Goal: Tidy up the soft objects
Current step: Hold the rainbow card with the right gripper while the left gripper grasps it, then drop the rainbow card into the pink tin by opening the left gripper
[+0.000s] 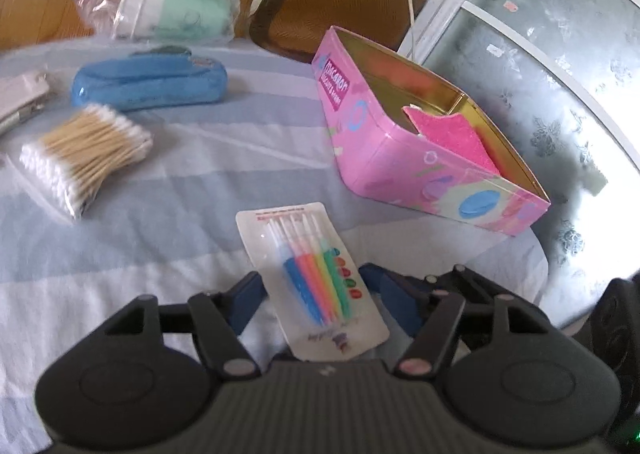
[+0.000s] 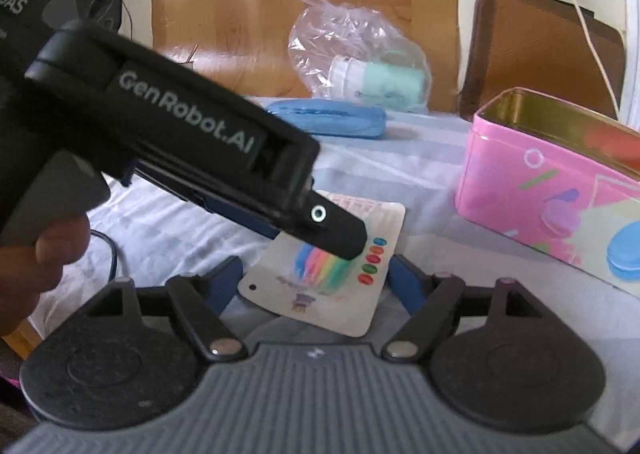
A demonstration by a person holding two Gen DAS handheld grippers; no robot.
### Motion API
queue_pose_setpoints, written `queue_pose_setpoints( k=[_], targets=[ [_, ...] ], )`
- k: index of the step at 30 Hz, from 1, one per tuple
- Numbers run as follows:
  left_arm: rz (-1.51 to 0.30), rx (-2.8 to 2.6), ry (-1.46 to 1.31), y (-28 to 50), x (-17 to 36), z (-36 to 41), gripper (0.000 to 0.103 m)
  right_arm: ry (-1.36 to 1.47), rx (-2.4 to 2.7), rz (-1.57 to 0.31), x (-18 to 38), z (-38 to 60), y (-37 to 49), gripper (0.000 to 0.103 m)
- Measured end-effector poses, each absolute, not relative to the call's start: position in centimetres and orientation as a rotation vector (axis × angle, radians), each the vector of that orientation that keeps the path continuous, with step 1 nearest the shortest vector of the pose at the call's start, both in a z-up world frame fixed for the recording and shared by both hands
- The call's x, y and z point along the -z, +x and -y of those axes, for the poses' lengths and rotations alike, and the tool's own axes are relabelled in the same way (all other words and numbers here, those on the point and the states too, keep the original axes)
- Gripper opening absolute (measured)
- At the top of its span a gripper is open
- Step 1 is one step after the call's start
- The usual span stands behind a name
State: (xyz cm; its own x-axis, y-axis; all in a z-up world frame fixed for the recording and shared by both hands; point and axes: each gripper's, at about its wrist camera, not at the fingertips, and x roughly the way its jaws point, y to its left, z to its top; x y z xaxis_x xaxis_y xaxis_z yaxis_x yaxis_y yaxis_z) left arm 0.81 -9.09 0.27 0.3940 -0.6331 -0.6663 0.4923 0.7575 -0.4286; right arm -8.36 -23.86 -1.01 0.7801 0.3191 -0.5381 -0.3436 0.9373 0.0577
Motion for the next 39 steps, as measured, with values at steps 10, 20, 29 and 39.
queue_pose_setpoints(
  k=[10,20,29,39],
  targets=[
    [-0.791,0.786,-0.225,0.8,-5.5,8.7,0.060,-0.075,-0.286,-0.405,-1.8,24.4,-9.0,0.076],
    [-0.629,0.899,-0.100,2.5,-12.1,16.3,0.061,-0.035,-0.093,-0.231,-6.2,29.5,-7.8,0.077],
    [-0.656,0.762,0.024,6.1,-8.6,24.3,0.076,0.070,0.175,-0.328,-2.9,36.0,-3.7,0.069],
    [-0.696,0.742,-0.067,4.5,-5.9,18.2,0.076,0.134,0.171,-0.244,-2.7,35.3,-7.2,0.069]
  ],
)
